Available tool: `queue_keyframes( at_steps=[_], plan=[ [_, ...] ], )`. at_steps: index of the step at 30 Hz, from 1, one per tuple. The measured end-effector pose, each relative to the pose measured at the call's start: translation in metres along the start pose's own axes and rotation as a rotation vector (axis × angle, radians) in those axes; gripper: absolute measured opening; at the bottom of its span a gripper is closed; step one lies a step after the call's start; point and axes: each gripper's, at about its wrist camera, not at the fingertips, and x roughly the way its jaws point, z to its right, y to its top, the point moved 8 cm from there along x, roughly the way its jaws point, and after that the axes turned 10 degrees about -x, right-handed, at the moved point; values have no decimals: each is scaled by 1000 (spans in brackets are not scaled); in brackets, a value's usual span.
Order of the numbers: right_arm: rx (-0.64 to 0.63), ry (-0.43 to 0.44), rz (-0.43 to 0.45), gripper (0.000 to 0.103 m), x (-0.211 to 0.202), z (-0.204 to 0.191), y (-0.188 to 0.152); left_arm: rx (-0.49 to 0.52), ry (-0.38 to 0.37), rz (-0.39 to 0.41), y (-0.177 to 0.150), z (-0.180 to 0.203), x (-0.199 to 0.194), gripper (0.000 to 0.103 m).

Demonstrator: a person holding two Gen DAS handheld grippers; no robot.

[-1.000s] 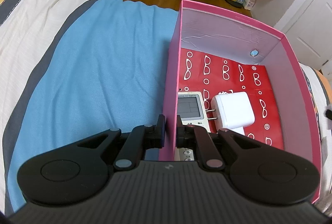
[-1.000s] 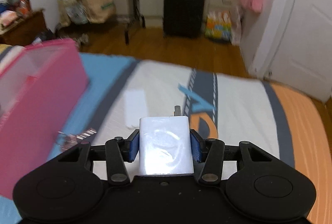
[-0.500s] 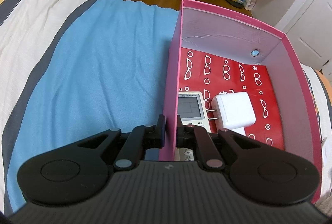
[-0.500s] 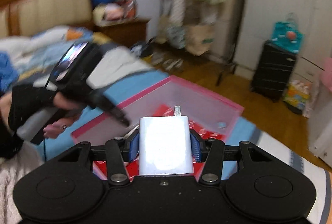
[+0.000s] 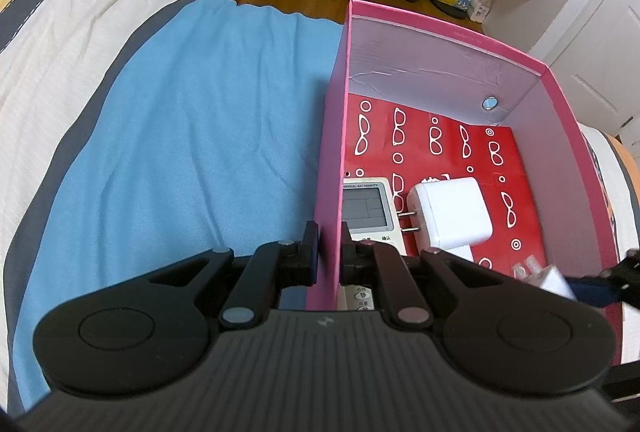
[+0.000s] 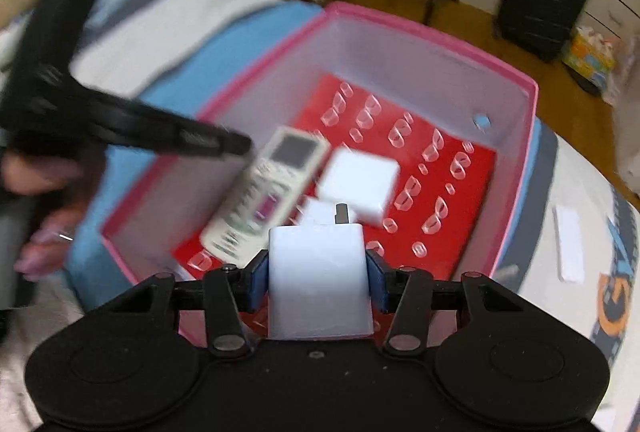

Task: Organize rigid objects
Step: 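Carry the white power bank into the pink box and open the right gripper, then move the right gripper to the white rectangular remote and close on it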

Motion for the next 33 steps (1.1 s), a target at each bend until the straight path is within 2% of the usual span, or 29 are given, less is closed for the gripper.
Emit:
queue_keyframes(
  at_steps=[4, 8, 10, 14, 18, 24, 28, 33],
  plan=[
    [58, 80, -105, 55, 24, -5, -5, 2, -1, -1, 0, 1, 0, 7],
    [151, 132, -144, 55, 39, 1, -10, 2, -4, -1, 0, 2, 0, 8],
    [136, 133, -141, 56, 39, -1, -13, 6, -6, 0, 0, 2, 0, 8],
    [110, 134, -40, 59, 10, -4, -12, 19, -3, 4, 0, 3, 0, 8],
    [83, 105, 119, 60, -37, 7, -10, 10, -4, -1, 0, 3, 0, 8],
    [47, -16, 379, 62, -107, 53, -28, 14, 5, 1, 0, 3, 0, 7],
    [107, -110, 384, 64, -116, 103, -47, 17, 11, 3, 1, 4, -1, 7],
    [197, -138, 348, 64, -105, 152, -74, 25, 21, 8, 0, 5, 0, 7]
  ],
)
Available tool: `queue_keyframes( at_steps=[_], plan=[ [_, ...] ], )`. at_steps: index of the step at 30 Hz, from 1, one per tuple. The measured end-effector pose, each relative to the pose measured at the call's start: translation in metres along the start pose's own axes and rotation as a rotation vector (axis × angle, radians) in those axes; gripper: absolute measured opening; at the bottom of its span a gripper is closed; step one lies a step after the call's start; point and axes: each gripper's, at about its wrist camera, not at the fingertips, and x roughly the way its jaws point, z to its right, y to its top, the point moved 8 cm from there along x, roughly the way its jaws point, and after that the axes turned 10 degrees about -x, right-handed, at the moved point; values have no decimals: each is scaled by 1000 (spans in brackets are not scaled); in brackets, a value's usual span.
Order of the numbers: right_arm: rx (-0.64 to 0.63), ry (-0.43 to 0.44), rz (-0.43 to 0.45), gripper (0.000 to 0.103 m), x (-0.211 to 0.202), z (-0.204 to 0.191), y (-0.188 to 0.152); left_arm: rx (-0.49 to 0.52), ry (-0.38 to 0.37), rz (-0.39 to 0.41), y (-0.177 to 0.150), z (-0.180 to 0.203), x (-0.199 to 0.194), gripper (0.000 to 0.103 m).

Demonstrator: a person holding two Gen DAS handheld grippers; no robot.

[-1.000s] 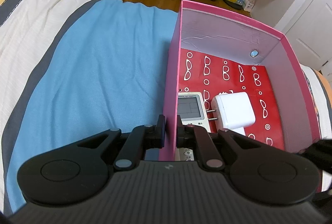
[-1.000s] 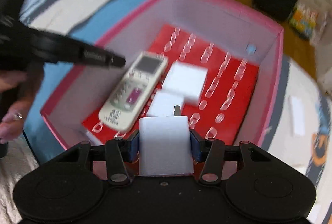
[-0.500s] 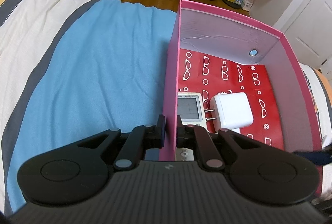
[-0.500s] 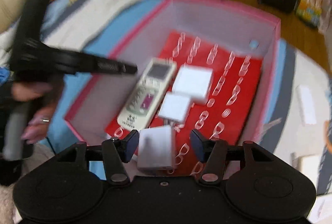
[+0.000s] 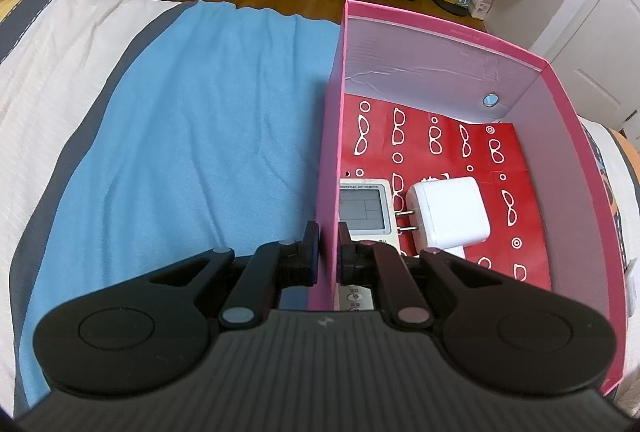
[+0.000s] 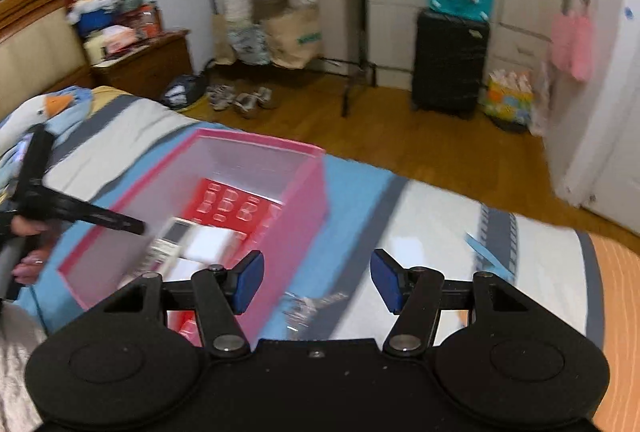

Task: Organize rigid objects
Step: 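Move the right gripper to the white rectangular remote and close on it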

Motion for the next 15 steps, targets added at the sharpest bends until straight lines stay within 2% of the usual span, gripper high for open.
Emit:
queue_keyframes(
  at_steps=[5, 8, 10, 11, 15],
  plan=[
    [49, -59, -86, 64, 22, 39, -34, 8, 21, -14, -1, 1, 7, 6],
    [89, -50, -130, 63, 38, 50, -66, 7, 26, -12, -1, 1, 6, 5],
    [105, -54, -187, 55, 50, 56, -88, 6, 26, -11, -1, 1, 6, 5],
    [107, -55, -213, 55, 55, 60, -96, 8, 26, -11, -1, 1, 6, 5],
    [147, -63, -207, 54, 51, 72, -100, 12, 27, -5, -1, 1, 6, 5]
  ],
)
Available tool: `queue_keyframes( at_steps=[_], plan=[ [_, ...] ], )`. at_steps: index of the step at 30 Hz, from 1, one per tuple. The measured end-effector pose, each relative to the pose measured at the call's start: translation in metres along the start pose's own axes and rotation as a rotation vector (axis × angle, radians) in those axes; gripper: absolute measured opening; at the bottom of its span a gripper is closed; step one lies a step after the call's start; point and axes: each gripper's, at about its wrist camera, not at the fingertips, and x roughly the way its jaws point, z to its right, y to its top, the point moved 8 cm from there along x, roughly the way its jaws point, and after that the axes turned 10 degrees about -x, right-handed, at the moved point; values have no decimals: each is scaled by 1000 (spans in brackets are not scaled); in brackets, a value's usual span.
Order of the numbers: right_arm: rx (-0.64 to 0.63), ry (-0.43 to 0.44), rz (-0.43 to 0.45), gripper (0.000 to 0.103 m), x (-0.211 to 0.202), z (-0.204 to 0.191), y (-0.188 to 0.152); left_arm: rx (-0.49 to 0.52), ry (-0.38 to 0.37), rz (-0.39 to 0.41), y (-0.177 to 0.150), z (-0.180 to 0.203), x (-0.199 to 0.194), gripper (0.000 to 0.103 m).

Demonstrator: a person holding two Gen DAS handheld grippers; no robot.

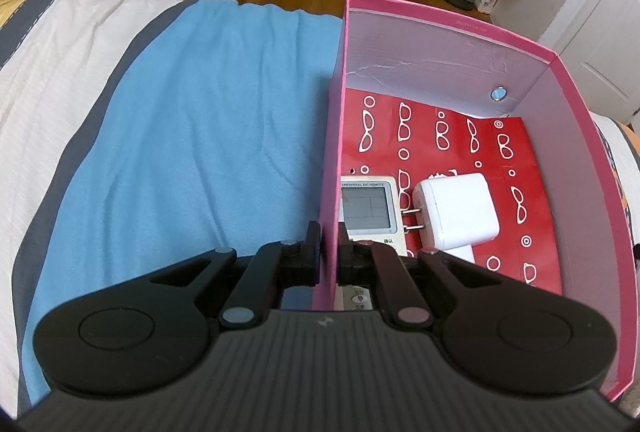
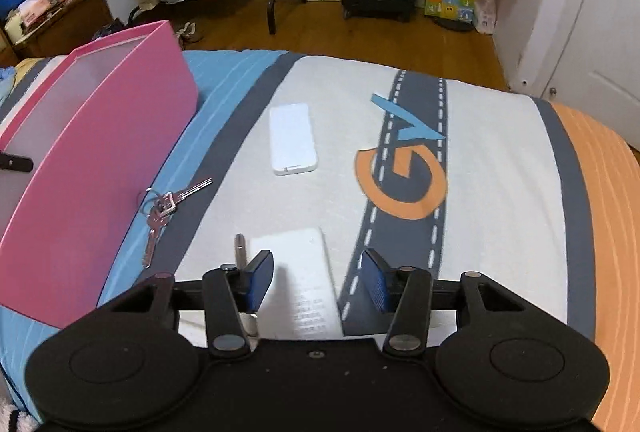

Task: Organize rigid objects
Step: 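Move the right gripper to the white rectangular remote and close on it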

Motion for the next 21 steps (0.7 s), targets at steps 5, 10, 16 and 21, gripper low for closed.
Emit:
queue_keyframes(
  at_steps=[5, 10, 16, 21],
  plan=[
    [192, -84, -59, 55, -3, 32, -17, 4, 3, -3, 0, 0, 3, 5],
    [383, -39, -60, 64, -15, 48, -40, 11, 13, -4, 0, 1, 3, 5],
    [433, -33, -65, 68, -25, 42, -54, 19, 18, 6, 1, 2, 0, 5],
    [543, -30, -103, 71, -20, 44, -75, 19, 24, 9, 0, 3, -3, 5]
  ],
)
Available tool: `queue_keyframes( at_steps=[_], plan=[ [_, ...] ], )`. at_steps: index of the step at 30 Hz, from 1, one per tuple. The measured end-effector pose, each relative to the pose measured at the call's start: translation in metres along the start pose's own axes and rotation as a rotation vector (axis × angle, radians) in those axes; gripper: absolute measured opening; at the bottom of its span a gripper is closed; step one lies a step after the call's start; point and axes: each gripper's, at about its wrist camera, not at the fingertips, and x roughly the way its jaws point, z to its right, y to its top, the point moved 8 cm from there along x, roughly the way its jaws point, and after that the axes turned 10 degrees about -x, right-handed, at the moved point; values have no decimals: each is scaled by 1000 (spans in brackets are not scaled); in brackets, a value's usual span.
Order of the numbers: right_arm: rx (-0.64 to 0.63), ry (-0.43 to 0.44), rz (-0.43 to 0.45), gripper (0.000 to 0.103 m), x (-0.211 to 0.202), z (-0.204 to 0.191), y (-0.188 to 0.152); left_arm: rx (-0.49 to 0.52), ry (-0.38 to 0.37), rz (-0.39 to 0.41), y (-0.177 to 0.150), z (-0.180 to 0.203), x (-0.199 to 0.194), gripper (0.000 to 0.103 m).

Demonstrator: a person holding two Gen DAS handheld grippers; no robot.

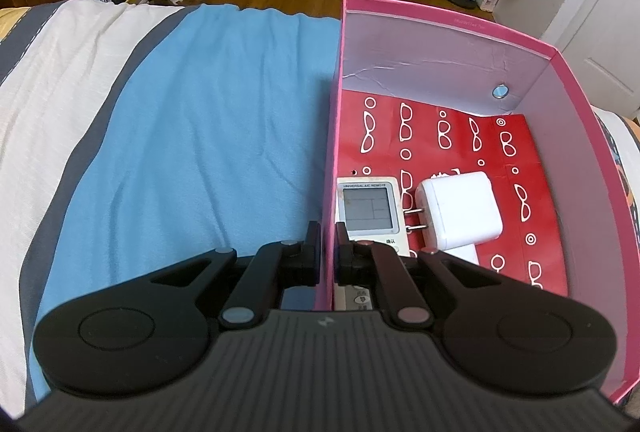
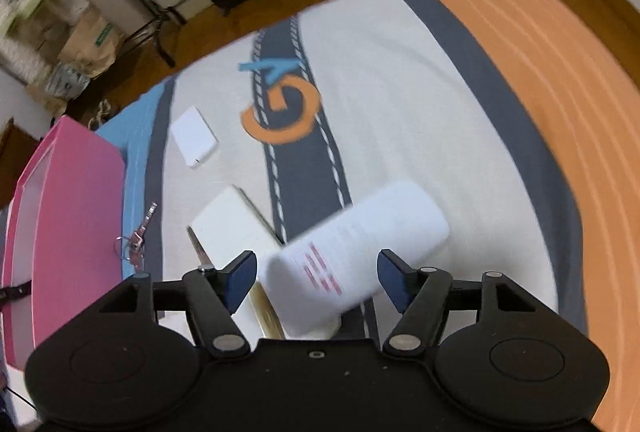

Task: Organize rigid objects
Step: 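Move the right gripper to the white rectangular remote and close on it, then carry the white remote over the pink box and open the right gripper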

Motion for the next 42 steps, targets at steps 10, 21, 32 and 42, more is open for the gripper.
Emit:
queue_keyframes(
  at_steps=[10, 21, 32, 42],
  plan=[
    [242, 68, -5, 74, 25, 19, -1, -10, -8, 16, 1, -1, -7, 5],
    [49, 73, 197, 3, 12, -5, 33, -5, -15, 21, 2, -1, -10, 5],
    [96, 114, 111, 55, 36, -1, 44, -18, -24, 19, 2, -3, -10, 5],
    [19, 151, 78, 60, 63, -22, 50, -16, -31, 18, 3, -6, -7, 5]
  ],
)
